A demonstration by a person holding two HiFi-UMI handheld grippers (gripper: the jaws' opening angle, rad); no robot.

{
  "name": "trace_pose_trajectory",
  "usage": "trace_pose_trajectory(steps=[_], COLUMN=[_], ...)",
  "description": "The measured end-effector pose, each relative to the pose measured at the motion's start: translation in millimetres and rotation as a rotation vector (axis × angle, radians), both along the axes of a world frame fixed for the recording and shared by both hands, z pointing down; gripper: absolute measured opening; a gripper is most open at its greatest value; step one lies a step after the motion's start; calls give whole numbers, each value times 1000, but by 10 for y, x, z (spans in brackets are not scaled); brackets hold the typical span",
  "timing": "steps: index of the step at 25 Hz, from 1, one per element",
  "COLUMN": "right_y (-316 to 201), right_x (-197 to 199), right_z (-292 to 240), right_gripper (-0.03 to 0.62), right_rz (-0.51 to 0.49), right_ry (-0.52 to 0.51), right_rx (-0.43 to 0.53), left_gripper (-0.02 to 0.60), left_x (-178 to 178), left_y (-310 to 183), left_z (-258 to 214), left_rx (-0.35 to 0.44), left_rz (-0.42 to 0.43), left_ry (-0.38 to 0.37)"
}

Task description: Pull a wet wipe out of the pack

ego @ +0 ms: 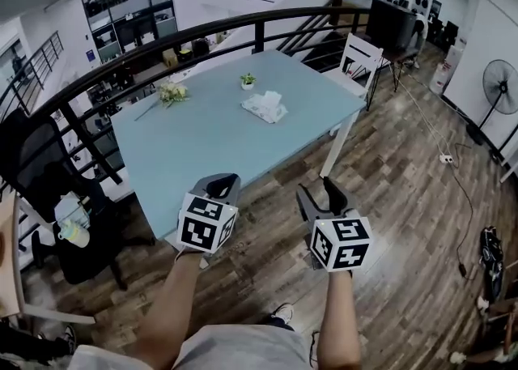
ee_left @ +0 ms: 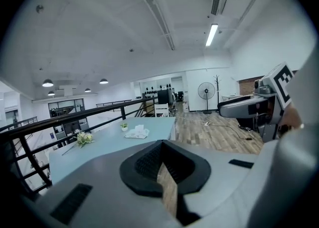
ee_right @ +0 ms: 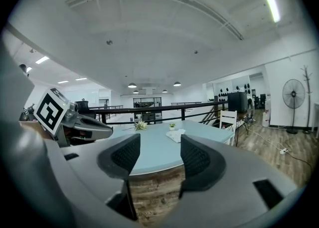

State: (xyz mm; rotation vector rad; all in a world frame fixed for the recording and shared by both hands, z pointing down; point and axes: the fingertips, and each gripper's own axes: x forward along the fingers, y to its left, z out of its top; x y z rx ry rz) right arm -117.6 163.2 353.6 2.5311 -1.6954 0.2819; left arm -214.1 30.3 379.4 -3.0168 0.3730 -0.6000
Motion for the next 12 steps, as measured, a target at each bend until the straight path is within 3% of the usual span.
trace_pose_trajectory(steps=[12], right_y=[86], right_x=[749], right_z=[3], right_gripper=[279], right_rz=[-96], right_ry=[-27], right_rx=[5], left_gripper=[-6], left_x=[588], left_y=[108], left_z=[-45], left_rx=[-16], left_rz=[-113], left_ry=[19])
